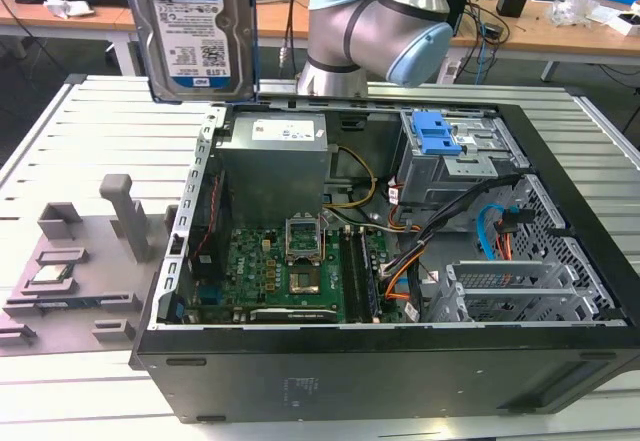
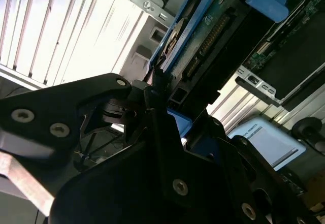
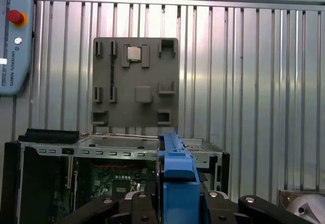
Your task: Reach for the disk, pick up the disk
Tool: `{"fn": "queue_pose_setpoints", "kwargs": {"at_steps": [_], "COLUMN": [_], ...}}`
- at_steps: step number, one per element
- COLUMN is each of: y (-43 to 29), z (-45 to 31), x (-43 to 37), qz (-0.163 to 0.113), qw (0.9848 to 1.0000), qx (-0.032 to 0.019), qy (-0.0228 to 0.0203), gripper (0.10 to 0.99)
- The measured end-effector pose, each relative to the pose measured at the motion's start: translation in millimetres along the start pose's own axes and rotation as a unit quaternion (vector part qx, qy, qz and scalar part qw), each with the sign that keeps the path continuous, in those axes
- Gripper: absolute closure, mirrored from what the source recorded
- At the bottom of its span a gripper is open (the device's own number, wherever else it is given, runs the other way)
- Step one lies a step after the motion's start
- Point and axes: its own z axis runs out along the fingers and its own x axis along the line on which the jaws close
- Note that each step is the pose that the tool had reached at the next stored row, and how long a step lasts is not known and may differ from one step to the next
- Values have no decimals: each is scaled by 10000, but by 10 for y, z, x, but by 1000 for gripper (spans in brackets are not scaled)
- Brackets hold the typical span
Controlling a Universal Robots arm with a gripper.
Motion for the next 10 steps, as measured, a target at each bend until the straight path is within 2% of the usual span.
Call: {"fn": "queue_pose_setpoints", "kwargs": {"at_steps": [3,5,7,10], "y": [-110,-220,-296,-480], "z": [-5,-10,-13,-20], "x": [3,7,9,14], "qz": [-1,-1,0,0], "qw": [10000,10000,10000,10000], "qx": [0,0,0,0], "qy": [0,0,0,0], "gripper": [722,722,722,722]}}
